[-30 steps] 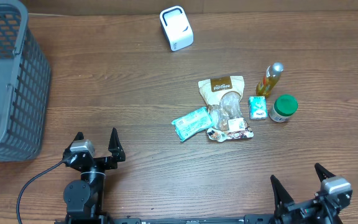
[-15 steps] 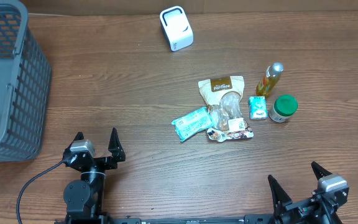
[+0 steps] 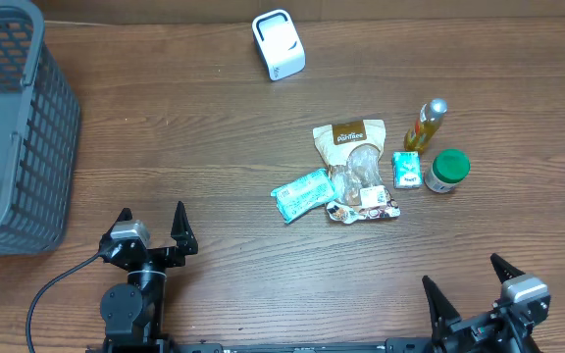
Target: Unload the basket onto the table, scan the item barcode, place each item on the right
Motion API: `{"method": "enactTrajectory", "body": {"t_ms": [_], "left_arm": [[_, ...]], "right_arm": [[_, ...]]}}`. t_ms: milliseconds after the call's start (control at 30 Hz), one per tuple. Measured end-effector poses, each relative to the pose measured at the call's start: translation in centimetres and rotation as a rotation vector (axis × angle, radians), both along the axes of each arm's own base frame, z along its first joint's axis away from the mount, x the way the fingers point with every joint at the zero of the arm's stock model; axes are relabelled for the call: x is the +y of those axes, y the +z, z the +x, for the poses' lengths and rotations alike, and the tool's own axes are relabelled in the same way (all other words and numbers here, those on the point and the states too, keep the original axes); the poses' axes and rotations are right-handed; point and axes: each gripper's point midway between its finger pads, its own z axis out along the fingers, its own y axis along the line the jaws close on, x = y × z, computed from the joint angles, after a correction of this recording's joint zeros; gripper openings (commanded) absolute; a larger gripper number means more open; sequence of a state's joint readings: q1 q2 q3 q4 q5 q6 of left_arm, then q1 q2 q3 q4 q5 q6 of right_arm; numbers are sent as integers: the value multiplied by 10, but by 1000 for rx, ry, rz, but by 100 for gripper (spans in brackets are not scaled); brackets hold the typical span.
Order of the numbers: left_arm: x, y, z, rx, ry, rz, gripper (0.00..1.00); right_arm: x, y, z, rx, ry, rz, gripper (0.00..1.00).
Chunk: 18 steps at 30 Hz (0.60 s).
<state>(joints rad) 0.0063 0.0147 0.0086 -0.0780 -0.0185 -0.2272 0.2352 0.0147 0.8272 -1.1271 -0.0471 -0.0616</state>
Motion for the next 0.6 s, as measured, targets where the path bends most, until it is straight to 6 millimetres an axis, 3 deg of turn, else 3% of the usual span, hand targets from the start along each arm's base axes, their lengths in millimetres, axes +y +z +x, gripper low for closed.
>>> {"method": "enactTrajectory", "body": {"t_ms": [300,433,600], "left_arm": [[0,0,0,-1,0,0,99],[0,0,0,0,0,2,100],[0,0,0,0,0,3,100]], "right_arm": [[-9,103,19,-510,-85,-162,100],[-10,124,35,-708,-137,-232,100],[-8,116,57,-876,-170,-253,100]]}}
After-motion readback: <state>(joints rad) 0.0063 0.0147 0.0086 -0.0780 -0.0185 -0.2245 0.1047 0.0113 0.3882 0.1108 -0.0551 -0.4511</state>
